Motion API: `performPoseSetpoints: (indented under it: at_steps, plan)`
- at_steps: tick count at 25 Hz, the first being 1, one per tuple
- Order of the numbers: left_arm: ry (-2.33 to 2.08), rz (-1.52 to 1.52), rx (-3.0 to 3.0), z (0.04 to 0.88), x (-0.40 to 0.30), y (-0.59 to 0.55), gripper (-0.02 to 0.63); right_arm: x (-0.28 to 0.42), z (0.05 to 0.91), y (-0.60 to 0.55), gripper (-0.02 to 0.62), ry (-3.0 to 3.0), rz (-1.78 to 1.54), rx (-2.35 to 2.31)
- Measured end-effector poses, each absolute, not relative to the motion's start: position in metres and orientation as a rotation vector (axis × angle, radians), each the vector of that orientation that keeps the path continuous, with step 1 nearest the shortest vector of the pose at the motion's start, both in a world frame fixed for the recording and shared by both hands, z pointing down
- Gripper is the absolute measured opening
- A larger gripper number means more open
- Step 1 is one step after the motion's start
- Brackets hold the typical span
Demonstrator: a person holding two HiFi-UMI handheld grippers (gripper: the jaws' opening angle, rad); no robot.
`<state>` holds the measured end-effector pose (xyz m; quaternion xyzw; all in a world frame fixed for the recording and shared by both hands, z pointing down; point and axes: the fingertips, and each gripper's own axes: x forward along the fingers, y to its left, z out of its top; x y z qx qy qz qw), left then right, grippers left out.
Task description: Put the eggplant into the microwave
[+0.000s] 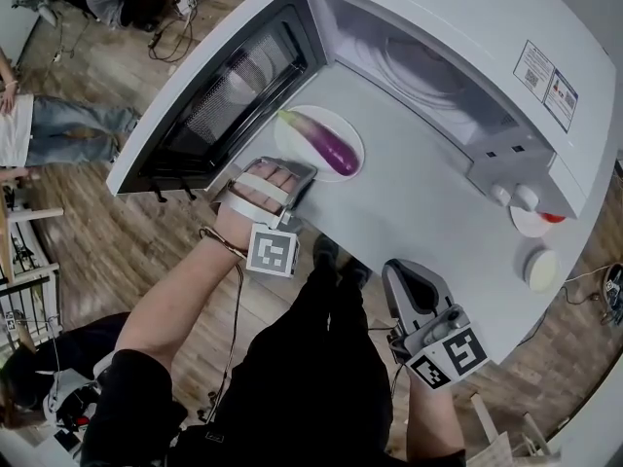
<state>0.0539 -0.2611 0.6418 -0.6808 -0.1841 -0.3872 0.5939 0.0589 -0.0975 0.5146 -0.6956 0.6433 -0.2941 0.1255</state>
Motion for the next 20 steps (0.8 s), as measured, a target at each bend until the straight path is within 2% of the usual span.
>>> performPoseSetpoints:
  at_steps: [20]
  plan:
    - [-0.184,-0.651,-1.647,0.613,0.056,-0.265,0.015,0.046,0.532,-0.097,0.018,1.913,-0.899,-2.023]
